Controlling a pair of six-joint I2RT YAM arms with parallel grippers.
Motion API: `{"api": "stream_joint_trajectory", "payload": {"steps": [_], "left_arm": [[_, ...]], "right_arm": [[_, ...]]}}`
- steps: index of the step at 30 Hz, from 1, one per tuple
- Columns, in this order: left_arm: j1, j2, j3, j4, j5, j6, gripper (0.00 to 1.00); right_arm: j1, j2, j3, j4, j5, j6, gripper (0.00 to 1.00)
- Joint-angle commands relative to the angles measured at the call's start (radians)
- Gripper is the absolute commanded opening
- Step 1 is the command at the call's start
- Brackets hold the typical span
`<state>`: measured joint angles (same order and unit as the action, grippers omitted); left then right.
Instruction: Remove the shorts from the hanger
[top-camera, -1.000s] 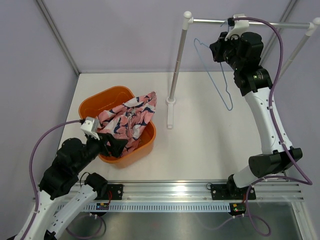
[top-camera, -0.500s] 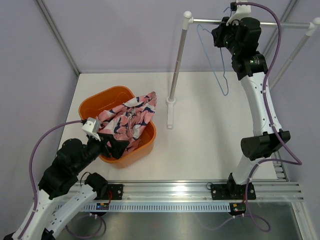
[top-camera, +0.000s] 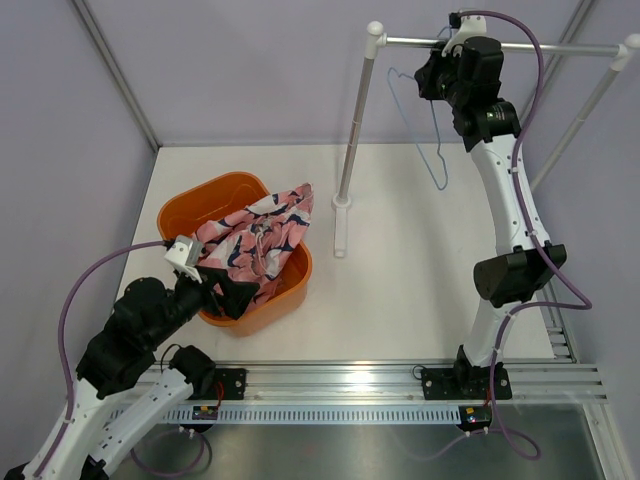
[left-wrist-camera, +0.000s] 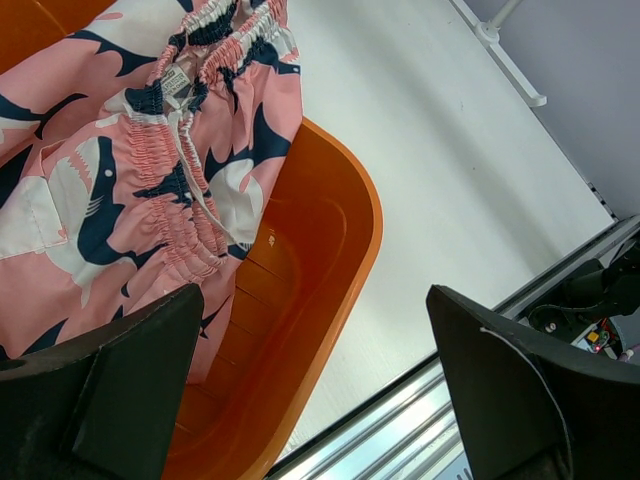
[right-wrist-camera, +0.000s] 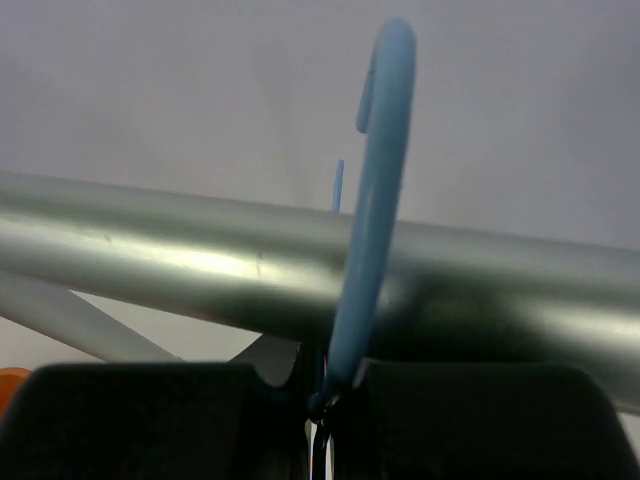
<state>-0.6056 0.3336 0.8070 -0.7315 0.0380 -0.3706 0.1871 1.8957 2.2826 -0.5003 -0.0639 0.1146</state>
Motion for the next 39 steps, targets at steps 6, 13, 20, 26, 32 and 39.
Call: {"api": "stream_joint_trajectory", "payload": {"steps": [6,13,20,26,32,39], "left_arm": [[-0.011,-0.007,-0.005,0.041,-0.004,0.001,0.99],[-0.014,-0.004,-0.005,0.043,-0.006,-0.001,0.99],[-0.014,0.001,-0.005,0.041,-0.007,-0.001,0.99],[-0.014,-0.002,-0.005,0.041,-0.012,-0.002,0.99],[-0.016,-0.008,-0.006,0.041,-0.016,-0.002,0.99],[-0.016,0.002,-0.005,0.040,-0.021,-0.004,0.99]], "right_arm": [[-0.008,-0.056,-0.104,0.032,0.027,0.019,0.00],[-0.008,-0.107,-0.164,0.062,0.058,0.025,0.10],[-0.008,-0.167,-0.166,0.075,0.059,0.030,0.48],[-0.008,-0.224,-0.164,0.049,0.128,0.048,0.65],[-0.008,-0.328,-0.214,-0.063,0.291,0.149,0.71],[-0.008,-0.682,-0.533,-0.046,0.190,0.252,0.81]]}}
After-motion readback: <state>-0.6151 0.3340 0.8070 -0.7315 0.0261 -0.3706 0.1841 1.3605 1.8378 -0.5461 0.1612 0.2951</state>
